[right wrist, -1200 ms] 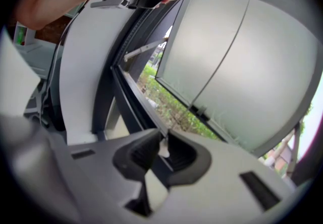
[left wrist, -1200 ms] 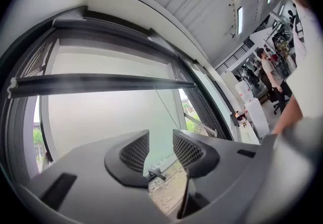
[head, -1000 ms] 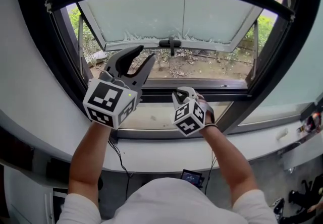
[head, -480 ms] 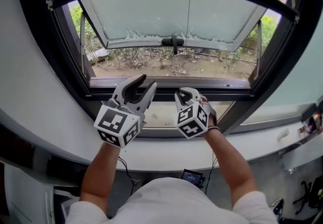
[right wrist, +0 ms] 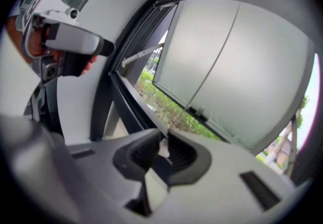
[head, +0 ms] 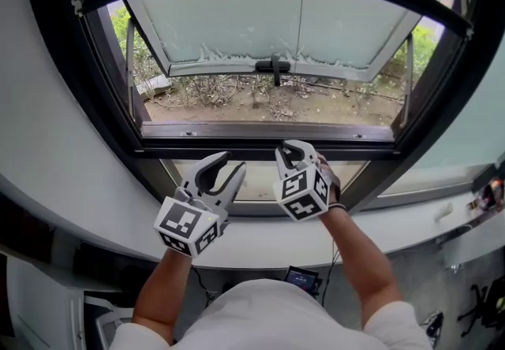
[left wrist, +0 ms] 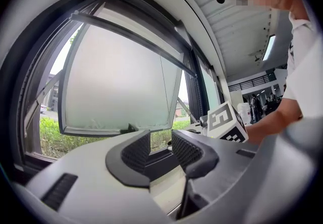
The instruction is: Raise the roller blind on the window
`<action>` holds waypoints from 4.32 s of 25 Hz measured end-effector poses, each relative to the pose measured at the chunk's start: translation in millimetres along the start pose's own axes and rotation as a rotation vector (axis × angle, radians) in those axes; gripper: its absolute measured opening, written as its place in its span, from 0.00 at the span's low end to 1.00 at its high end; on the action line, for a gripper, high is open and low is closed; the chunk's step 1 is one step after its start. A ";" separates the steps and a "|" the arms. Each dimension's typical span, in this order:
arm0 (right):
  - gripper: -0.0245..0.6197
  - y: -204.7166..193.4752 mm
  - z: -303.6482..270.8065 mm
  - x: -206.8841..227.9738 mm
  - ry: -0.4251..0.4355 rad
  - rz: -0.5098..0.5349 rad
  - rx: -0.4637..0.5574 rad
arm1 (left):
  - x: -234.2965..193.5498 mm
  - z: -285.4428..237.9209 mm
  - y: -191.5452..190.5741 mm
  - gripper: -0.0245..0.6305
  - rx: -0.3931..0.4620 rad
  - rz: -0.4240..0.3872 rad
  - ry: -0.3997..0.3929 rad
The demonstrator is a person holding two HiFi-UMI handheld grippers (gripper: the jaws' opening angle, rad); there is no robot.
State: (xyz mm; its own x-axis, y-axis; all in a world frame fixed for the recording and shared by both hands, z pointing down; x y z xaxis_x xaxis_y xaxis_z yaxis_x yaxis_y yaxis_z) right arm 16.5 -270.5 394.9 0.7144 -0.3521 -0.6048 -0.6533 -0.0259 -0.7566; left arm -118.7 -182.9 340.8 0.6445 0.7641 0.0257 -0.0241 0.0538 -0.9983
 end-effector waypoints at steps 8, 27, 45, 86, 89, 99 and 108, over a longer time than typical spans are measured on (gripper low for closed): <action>0.13 7.0 10.3 19.7 -0.045 -0.034 0.043 | 15.2 10.2 -18.4 0.26 -0.004 0.057 -0.008; 0.13 56.2 56.6 47.5 -0.107 -0.108 0.213 | 36.6 25.5 -29.0 0.26 -0.010 0.145 -0.024; 0.13 80.0 70.6 60.3 -0.133 -0.136 0.268 | 36.6 35.9 -23.0 0.26 0.000 0.160 -0.034; 0.13 143.1 103.5 127.6 -0.306 -0.112 0.467 | 50.7 35.0 -38.9 0.26 -0.022 0.226 -0.058; 0.13 147.4 106.5 130.7 -0.314 -0.109 0.477 | 51.1 34.9 -38.8 0.26 -0.023 0.226 -0.060; 0.13 156.5 117.2 140.2 -0.362 -0.114 0.523 | 50.8 34.1 -41.1 0.26 -0.038 0.226 -0.065; 0.13 167.4 124.0 151.7 -0.388 -0.105 0.558 | 51.9 32.1 -42.2 0.26 -0.042 0.228 -0.075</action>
State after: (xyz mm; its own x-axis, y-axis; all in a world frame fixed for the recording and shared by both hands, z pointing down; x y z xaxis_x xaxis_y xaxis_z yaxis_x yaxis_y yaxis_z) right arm 46.6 -212.3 145.7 0.8728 -0.0108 -0.4879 -0.4233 0.4807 -0.7679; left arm -108.8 -124.8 386.0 0.5677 0.7990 -0.1980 -0.1296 -0.1508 -0.9800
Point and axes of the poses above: the fingertips, and each gripper's own axes: z backward along the fingers, x to its right, y out of its top, the point moved 5 cm from there along z, backward along the fingers, and after that the axes turned 15 degrees about -y, right-handed, at the moved point
